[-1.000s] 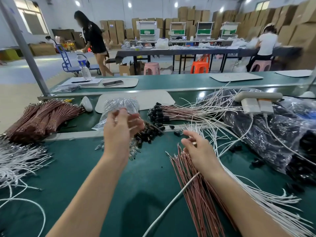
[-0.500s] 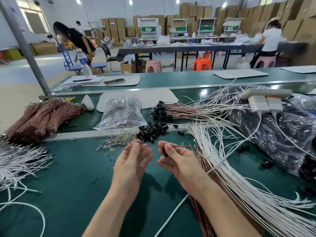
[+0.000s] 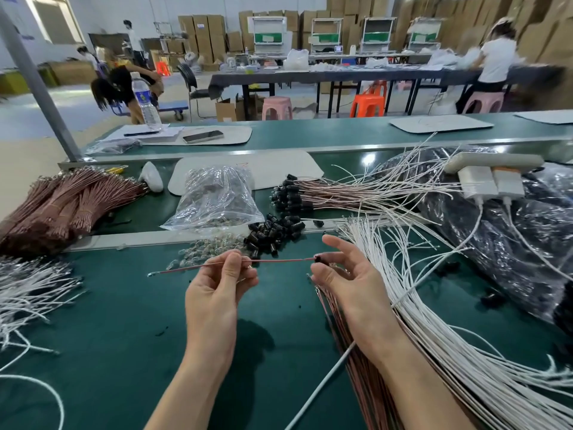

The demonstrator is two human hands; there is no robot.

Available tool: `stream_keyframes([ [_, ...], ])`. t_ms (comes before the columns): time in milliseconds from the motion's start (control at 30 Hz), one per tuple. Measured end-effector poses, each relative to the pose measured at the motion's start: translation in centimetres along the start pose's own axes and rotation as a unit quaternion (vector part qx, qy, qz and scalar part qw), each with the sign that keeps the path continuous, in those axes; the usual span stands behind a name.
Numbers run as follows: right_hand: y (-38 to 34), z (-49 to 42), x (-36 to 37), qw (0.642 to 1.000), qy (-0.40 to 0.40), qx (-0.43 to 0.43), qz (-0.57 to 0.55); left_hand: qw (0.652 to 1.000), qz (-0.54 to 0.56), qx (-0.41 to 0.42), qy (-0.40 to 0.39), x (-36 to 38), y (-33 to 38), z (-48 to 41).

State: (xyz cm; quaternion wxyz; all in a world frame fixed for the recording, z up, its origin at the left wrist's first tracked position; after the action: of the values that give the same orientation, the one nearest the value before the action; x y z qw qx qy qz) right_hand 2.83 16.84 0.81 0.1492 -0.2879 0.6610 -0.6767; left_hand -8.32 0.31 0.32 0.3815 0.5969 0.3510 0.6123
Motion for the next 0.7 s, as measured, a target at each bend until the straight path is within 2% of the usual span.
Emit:
stream_keyframes([
  [300, -0.7, 0.3, -0.1, 0.999, -0.005, -0.041, 0.017, 0.998, -0.053, 0.043, -0.007, 0.1, -0.1, 0.2],
  [500, -0.7, 0.7, 0.1, 0.999, -0.009, -0.038, 0.035, 0.999, -0.002, -0.034, -0.018, 0.3, -0.3, 0.5],
  [700, 0.1, 0.6, 0.6, 0.994, 0.014, 0.022, -0.105, 0.992, 0.035, -0.111, -0.040, 1.2, -1.0, 1.5],
])
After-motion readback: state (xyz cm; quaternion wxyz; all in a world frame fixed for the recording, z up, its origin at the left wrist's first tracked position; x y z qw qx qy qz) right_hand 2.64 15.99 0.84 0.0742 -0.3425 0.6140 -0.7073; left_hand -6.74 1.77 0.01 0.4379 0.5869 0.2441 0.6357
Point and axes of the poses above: each hand's wrist, its own z-axis away from the middle knuckle, its own x-axis out of the palm, y = z × x, the point moved 4 cm from there along -z, towards the middle knuckle, and after that the axes turned 14 degrees about y, right-handed, at the moved point
